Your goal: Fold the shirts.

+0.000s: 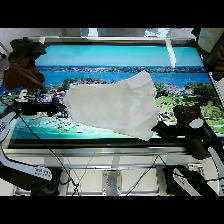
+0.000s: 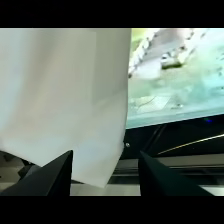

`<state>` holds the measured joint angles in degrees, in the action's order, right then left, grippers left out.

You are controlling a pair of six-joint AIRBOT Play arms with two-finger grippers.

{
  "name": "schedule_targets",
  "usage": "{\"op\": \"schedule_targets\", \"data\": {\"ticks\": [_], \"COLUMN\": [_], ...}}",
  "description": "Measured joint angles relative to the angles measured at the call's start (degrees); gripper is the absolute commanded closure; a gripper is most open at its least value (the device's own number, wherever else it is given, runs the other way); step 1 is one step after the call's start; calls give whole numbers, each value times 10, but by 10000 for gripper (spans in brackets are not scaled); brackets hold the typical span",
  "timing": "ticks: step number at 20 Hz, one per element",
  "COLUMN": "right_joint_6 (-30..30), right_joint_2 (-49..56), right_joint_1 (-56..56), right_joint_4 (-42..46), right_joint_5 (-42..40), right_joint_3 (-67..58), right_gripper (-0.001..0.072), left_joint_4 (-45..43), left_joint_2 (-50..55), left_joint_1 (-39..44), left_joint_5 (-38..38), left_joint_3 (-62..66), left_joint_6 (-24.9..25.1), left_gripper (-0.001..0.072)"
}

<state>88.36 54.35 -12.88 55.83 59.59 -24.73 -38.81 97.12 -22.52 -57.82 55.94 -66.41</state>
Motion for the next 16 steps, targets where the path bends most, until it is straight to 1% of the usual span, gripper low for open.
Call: {"op": "schedule_targets", "data": {"ticks": [1,2,3,7,16], "right_joint_6": [5,9,11,15,16], "right_joint_2": [2,4,7,17,21], "right_joint_1": [0,0,0,0,0], "right_joint_4": [1,0,-3,-22,-49], "right_joint_5": [-9,-17,-25,-53,-77], "right_joint_3": [1,4,9,31,46], "right_gripper": [268,321,395,398,398], "left_joint_4": [-2,-2,-3,-3,-3], "left_joint_2": [0,0,0,0,0], "left_joint_1": [0,0,0,0,0], "left_joint_5": [-3,-5,-7,-11,-14], "left_joint_3": [0,0,0,0,0], "left_joint_6": [1,2,2,2,2], "left_gripper": [693,692,692,692,692]}}
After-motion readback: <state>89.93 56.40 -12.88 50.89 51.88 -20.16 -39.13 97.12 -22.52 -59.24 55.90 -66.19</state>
